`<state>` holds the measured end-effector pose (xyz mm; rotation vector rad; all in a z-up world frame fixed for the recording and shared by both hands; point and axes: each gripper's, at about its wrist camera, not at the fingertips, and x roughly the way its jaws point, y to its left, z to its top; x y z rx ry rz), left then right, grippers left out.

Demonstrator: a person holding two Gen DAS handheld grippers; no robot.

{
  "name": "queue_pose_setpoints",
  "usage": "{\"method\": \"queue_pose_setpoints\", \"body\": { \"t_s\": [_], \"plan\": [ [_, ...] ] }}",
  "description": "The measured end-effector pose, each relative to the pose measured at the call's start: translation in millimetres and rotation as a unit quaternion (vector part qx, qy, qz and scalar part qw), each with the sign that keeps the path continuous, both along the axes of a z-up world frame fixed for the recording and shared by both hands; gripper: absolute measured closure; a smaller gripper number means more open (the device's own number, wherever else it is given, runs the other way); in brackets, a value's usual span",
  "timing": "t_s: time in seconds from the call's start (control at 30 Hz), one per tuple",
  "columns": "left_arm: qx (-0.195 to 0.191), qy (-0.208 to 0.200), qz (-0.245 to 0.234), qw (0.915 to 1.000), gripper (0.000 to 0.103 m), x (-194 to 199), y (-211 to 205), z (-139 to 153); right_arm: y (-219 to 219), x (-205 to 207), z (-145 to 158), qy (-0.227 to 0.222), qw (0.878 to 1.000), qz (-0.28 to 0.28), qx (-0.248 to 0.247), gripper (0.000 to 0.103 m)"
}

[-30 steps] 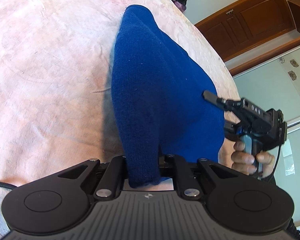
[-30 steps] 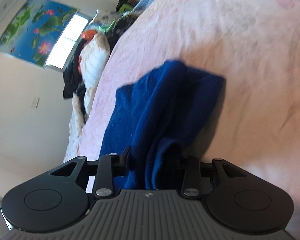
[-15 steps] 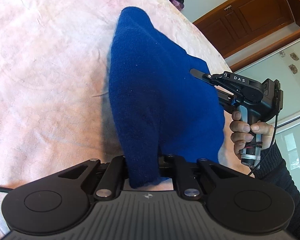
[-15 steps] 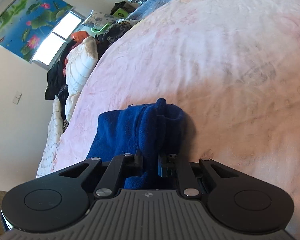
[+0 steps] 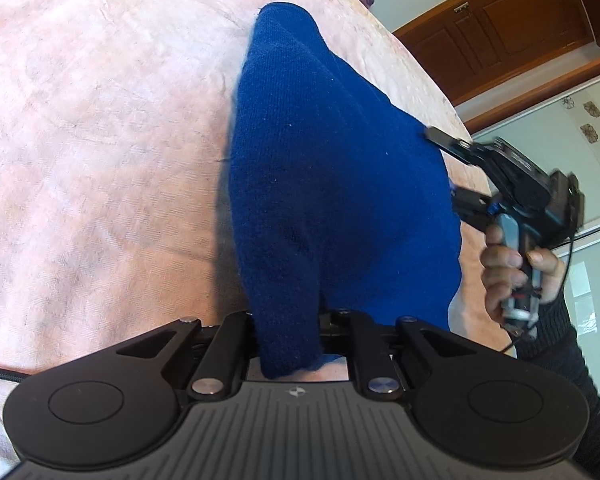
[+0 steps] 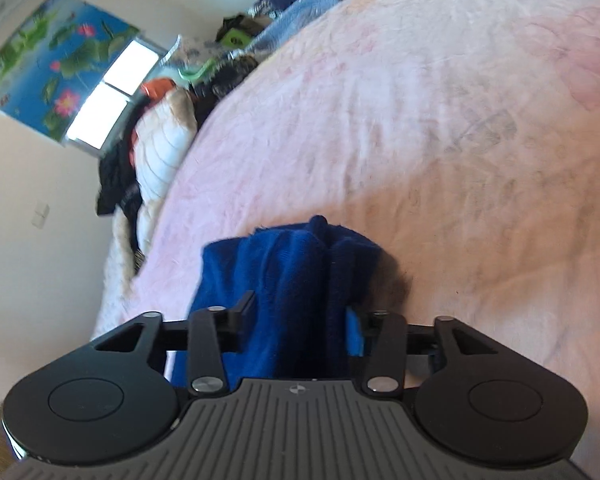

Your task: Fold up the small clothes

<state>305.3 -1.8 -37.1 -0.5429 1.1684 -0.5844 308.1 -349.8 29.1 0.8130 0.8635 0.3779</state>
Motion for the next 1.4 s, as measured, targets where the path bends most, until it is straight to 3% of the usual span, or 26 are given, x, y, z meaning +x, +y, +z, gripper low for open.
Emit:
{"method": "queue_pose_setpoints", "body": {
  "t_s": [0.13, 0.3, 0.47, 0.57, 0.67, 0.7, 0.73, 0.8, 0.97, 1.03, 1.1, 1.17, 1.2, 1.23, 1.3, 1.33, 1.4],
  "plan": [
    [-0.002, 0.001, 0.002, 1.0, 0.091, -6, 3, 1, -15, -50, 9, -0.02, 1.0, 0.008, 0.001, 0.038],
    [-0.015, 0.015, 0.008, 0.9997, 0.09, -5, 4, -1, 0, -97, -12, 0.005, 0.999, 0.042, 0.001, 0.038],
    [-0.022, 0.026, 0.007, 0.9994, 0.09, -7, 7, -1, 32, -106, -36, 0.019, 0.994, 0.068, 0.082, 0.037],
    [-0.028, 0.033, 0.008, 0.9991, 0.09, -7, 10, 1, 39, -105, -42, 0.033, 0.981, 0.085, 0.17, 0.037],
    [-0.007, 0.011, -0.006, 0.9999, 0.09, -10, 7, 13, 37, -109, -27, 0.012, 0.97, 0.105, 0.218, 0.051],
    [0.004, 0.001, -0.012, 0.9999, 0.09, -12, 5, 18, 34, -110, -20, 0.006, 0.969, 0.109, 0.223, 0.062],
    [0.021, -0.012, -0.019, 0.9995, 0.09, -14, 1, 22, 32, -109, -13, 0.007, 0.971, 0.108, 0.213, 0.074],
    [0.048, -0.034, -0.029, 0.9979, 0.09, -19, -5, 28, 34, -108, -5, 0.018, 0.979, 0.11, 0.168, 0.085],
    [0.118, -0.078, -0.044, 0.989, 0.088, -36, -19, 30, 49, -122, -6, 0.072, 0.99, 0.122, 0.017, 0.083],
    [0.131, -0.079, -0.055, 0.9867, 0.083, -47, -15, 38, 49, -137, 5, 0.054, 0.991, 0.115, -0.036, 0.082],
    [0.144, -0.101, -0.071, 0.9818, 0.08, -64, -7, 54, 45, -153, 29, 0.008, 0.993, 0.095, -0.074, 0.082],
    [0.165, -0.147, -0.074, 0.9725, 0.08, -81, 1, 76, 47, -162, 53, -0.046, 0.99, 0.088, -0.096, 0.077],
    [0.177, -0.174, -0.073, 0.9659, 0.08, -87, 1, 85, 50, -160, 63, -0.066, 0.989, 0.088, -0.099, 0.069],
    [0.197, -0.207, -0.069, 0.9559, 0.08, -91, -4, 94, 56, -156, 70, -0.076, 0.988, 0.09, -0.099, 0.062],
    [0.225, -0.26, -0.066, 0.9368, 0.08, -94, -18, 103, 67, -140, 77, -0.091, 0.987, 0.1, -0.09, 0.059],
    [0.227, -0.275, -0.071, 0.9315, 0.08, -93, -27, 103, 72, -132, 76, -0.092, 0.987, 0.102, -0.086, 0.048],
    [0.226, -0.278, -0.084, 0.9297, 0.08, -83, -42, 89, 81, -102, 61, -0.063, 0.989, 0.103, -0.081, 0.039]
  ]
}}
